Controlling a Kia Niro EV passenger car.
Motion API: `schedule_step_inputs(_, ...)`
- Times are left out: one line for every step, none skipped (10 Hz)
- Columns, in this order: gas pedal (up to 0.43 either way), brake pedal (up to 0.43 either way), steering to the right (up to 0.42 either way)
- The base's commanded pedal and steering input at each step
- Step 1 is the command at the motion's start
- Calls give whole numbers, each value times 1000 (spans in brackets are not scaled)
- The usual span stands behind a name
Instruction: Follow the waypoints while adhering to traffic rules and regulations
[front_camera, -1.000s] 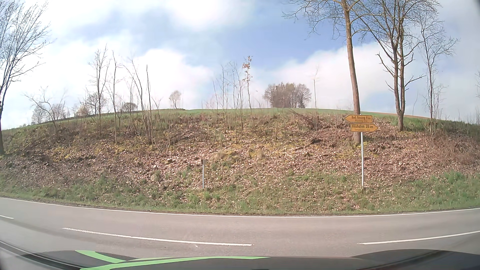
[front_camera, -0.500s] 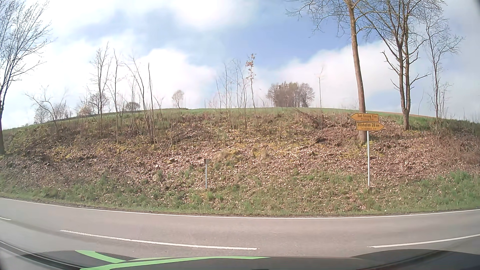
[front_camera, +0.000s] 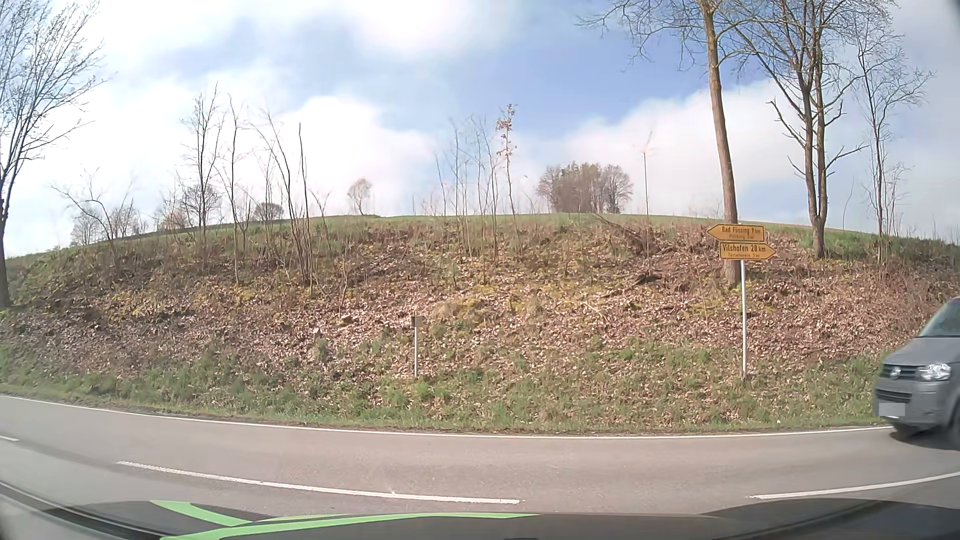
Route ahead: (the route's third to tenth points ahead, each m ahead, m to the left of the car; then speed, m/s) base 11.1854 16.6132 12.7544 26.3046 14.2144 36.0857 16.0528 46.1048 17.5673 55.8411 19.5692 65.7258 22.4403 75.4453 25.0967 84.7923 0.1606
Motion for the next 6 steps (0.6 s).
schedule_step_inputs(0,0,-173)
schedule_step_inputs(0,0,-173)
schedule_step_inputs(0,0,-173)
schedule_step_inputs(0,0,-173)
schedule_step_inputs(0,0,-173)
schedule_step_inputs(0,0,-173)
